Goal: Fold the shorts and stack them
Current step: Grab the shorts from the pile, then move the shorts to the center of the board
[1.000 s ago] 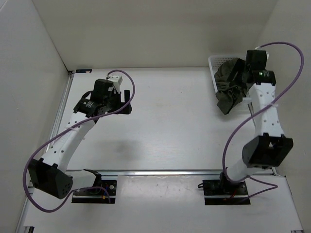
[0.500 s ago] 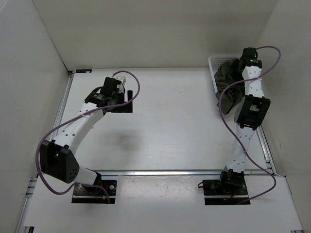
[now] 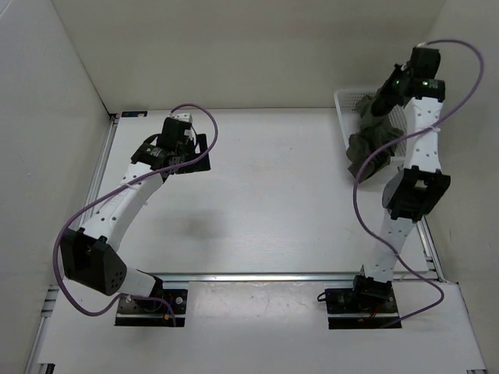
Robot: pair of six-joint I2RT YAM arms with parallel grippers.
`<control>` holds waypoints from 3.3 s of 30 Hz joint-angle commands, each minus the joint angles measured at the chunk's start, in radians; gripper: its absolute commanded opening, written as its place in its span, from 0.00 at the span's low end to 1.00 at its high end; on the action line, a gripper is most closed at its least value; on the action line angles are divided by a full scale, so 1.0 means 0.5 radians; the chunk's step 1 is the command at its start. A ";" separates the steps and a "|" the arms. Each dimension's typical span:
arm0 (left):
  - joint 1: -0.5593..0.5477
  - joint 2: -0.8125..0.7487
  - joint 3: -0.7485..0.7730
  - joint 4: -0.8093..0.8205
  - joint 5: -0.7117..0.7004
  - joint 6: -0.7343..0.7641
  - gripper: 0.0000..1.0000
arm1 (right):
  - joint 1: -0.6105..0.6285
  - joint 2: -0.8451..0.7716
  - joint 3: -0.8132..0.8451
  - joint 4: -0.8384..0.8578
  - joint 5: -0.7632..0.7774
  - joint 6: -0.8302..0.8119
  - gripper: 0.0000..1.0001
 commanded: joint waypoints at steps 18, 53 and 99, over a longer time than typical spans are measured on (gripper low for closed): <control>0.307 -0.398 0.410 -0.462 -0.045 -0.256 1.00 | 1.482 -1.369 -0.911 0.211 -0.101 -0.189 0.39; -0.131 0.274 -0.841 0.311 0.738 -0.615 0.73 | 1.894 -1.172 -2.474 0.763 -0.021 0.523 0.55; 0.605 -0.644 -0.531 -0.192 0.683 -0.391 0.30 | 1.167 -2.172 -2.409 0.110 0.513 0.382 0.37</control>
